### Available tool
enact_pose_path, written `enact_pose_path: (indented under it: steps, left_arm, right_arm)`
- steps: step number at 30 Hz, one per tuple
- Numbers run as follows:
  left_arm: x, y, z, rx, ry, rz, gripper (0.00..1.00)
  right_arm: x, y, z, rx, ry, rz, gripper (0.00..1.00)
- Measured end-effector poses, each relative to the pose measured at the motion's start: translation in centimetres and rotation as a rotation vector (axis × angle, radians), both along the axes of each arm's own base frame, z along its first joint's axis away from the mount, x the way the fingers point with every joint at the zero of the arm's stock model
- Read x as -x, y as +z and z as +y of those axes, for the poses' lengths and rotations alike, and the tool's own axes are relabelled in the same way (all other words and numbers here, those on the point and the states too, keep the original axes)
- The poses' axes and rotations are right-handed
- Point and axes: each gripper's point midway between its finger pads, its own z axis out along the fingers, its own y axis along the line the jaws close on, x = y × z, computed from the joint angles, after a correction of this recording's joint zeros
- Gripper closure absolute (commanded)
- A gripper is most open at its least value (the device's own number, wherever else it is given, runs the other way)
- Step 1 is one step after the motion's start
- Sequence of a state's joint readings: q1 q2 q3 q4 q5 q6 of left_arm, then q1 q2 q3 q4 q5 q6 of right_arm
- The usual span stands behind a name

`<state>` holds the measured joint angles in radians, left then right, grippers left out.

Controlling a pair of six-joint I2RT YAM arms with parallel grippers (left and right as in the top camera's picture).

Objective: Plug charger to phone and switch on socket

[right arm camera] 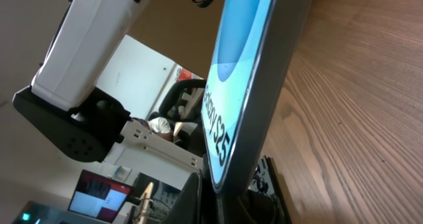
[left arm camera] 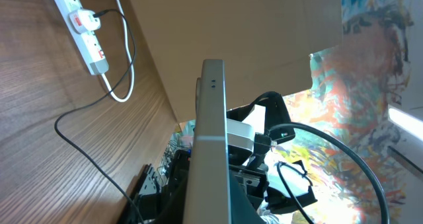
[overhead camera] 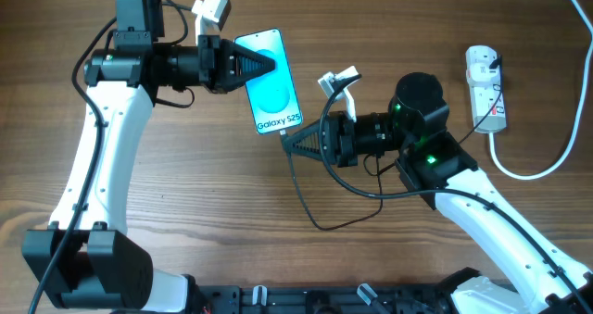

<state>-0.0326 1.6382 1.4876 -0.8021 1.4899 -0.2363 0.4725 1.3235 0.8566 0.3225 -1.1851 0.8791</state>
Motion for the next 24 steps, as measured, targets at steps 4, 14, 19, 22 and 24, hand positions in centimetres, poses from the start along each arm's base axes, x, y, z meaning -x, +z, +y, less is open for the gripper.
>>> enact_pose_path:
  steps: [4, 14, 19, 22, 24]
  left_arm:
    - [0.0, 0.0, 0.0, -0.001, 0.000, -0.002, 0.96]
    - [-0.1, 0.1, -0.1, 0.001, -0.004, -0.019, 0.96]
    - [-0.4, 0.4, -0.2, 0.003, -0.005, -0.070, 0.96]
    - [-0.4, 0.5, -0.2, 0.006, -0.006, -0.077, 0.96]
    - [-0.6, 0.5, 0.1, 0.006, 0.003, -0.074, 0.96]
  right_arm:
    - [0.0, -0.1, 0.0, 0.002, -0.001, 0.016, 0.95]
    - [-1.1, -0.7, 0.4, -0.001, -0.018, 0.039, 0.96]
    - [-0.8, -0.6, 0.4, -0.005, -0.003, 0.040, 0.96]
    - [-0.6, -0.6, 0.4, -0.006, 0.012, 0.042, 0.96]
    - [-0.3, -0.5, 0.3, -0.007, 0.027, 0.042, 0.96]
